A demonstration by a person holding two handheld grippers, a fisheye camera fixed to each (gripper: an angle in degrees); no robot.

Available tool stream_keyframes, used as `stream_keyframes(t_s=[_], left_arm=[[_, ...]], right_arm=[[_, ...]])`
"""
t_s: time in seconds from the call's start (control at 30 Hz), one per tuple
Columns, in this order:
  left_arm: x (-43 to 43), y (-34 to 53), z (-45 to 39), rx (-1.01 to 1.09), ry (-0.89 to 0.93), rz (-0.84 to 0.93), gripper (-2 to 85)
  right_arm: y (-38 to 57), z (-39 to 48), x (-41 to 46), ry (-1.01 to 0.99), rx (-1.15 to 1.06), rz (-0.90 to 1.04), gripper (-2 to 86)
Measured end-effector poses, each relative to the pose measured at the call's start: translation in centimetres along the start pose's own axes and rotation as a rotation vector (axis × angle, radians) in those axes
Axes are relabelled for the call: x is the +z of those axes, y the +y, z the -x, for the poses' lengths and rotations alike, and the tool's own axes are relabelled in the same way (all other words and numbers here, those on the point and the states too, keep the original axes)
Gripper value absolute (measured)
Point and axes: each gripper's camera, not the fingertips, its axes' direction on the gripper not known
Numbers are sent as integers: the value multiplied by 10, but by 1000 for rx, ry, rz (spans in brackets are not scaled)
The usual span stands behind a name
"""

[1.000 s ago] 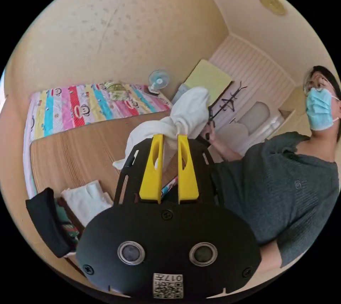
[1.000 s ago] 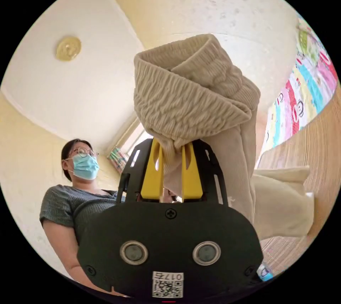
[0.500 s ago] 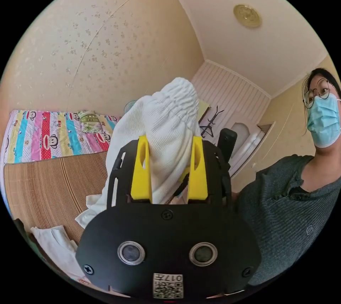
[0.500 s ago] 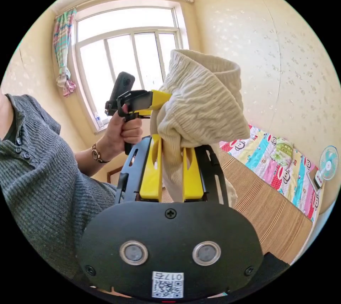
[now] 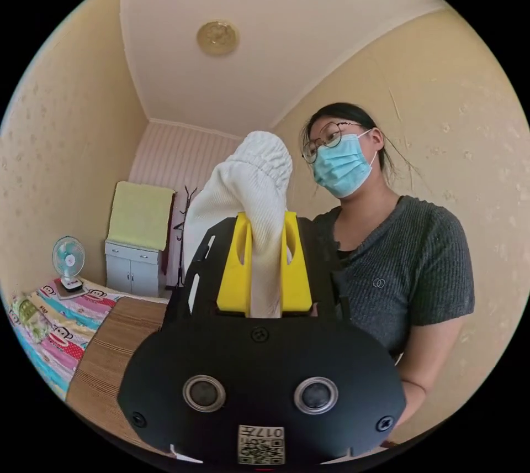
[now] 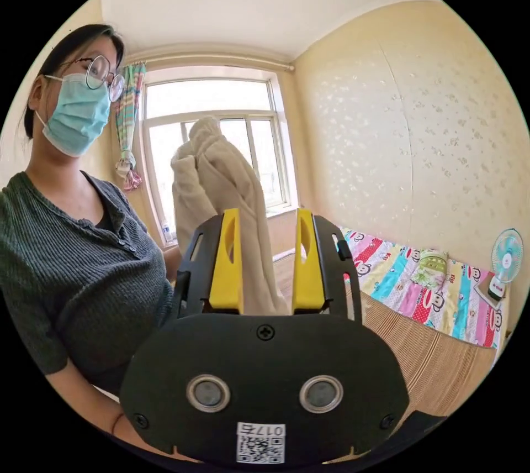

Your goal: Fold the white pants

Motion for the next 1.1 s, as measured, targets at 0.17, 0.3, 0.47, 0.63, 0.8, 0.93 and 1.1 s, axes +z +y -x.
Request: stream_keyframes(t_s=[0.17, 0.3, 0.47, 0.63, 0.8, 0.93, 1.1], left_arm=[[32, -4, 51, -174, -60, 119, 93], [11, 17, 80, -517, -345, 150, 131], [1, 58, 32, -501, -675, 70, 149], [33, 100, 14, -559, -699, 60, 157], [71, 129, 19, -624, -659, 176, 180], [91, 131, 12, -614, -699, 227, 225], [131, 130, -14, -477, -735, 301, 242]], right_arm=[[-17, 0, 53, -150, -25, 56, 75], [-16, -28, 36, 154, 215, -5, 36], [-8, -55, 5, 357, 400, -96, 38], [-28, -33, 9, 516, 375, -130, 39], [-70, 14, 5, 696, 222, -199, 39], [-96, 49, -3, 774, 154, -269, 37], [-123, 86, -4, 876, 91, -349, 35]])
